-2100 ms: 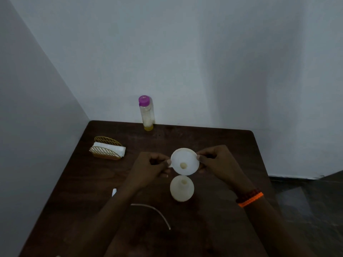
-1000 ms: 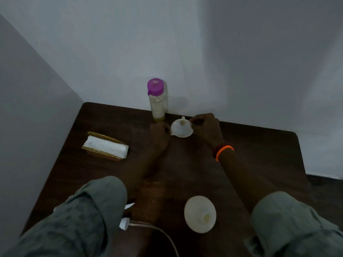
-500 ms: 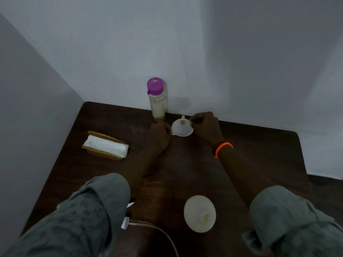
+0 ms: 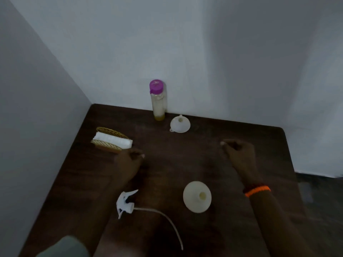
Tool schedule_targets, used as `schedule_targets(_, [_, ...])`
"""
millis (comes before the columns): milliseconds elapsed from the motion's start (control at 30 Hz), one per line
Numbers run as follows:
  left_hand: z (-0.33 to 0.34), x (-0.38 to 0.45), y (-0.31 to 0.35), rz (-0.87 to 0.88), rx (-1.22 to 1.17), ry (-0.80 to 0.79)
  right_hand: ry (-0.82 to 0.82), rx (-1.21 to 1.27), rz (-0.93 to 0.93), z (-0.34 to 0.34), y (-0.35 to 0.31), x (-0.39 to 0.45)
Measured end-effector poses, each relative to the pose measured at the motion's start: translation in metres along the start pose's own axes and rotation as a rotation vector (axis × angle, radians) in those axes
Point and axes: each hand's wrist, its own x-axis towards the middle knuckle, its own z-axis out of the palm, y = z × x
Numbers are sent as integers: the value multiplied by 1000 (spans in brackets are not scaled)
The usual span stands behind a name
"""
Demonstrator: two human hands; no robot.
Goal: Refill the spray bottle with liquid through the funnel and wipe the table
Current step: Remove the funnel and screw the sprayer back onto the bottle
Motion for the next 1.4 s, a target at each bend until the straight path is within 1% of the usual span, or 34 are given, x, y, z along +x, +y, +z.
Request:
schedule_targets(67, [-15,-27,-28,-84,14,27,21,36,93,-16,22,-41])
schedule_targets(133, [-27,-50,-54,-133,49,48,-1,39,214,-24,43,-81])
schedule_targets(167, [-32,-59,-65,-141,62,55,-35,51,284,-24,53,-100])
schedule_targets(233, [-37,-76,-84,-157,57,46,-156,78,428,-17,70,-137])
schedule_targets(300, [-38,-90,-98,-187,28,12,-295,84,533,-1,83,-169])
schedule_targets(400, [-35,-102,-107,-210,8,-31,-446,153,682,28,96,-205])
schedule_targets(467, [-32,-101,-106,-208,31,-37,-502,203,746,43,102,-220])
schedule_targets(567, [-22,-102,-99,-174,66,-44,-540,266,831,55,103,-230])
schedule_targets(667, [-15,-102,-100,-198,19,-7,-580,298,856,62,97,-231])
schedule_targets(833, [-9,-98,-100,-257,45,-27,-602,291,861,68,84,-231])
schedule_targets(900, [-7,-96,-100,-326,36,-21,-626,301,880,68,79,-230])
schedule_targets(967, [-2,-97,-98,-354,24,-13,-646,314,895,68,76,-230])
schedule_targets(1100, [10,-100,-90,-377,-22,159,-651,321,911,69,74,-229])
schedule_targets(1200, [-10,-101,-91,-293,26,-10,-650,340,900,67,70,-226])
schedule_targets(1300, [-39,-106,-86,-192,-12,-25,-661,340,854,58,59,-222])
schedule_targets(1367, [-60,-113,-76,-83,-110,-18,-659,334,800,49,49,-220])
schedule_targets(1400, [-70,-118,-70,-27,-177,-18,-655,325,742,43,44,-218])
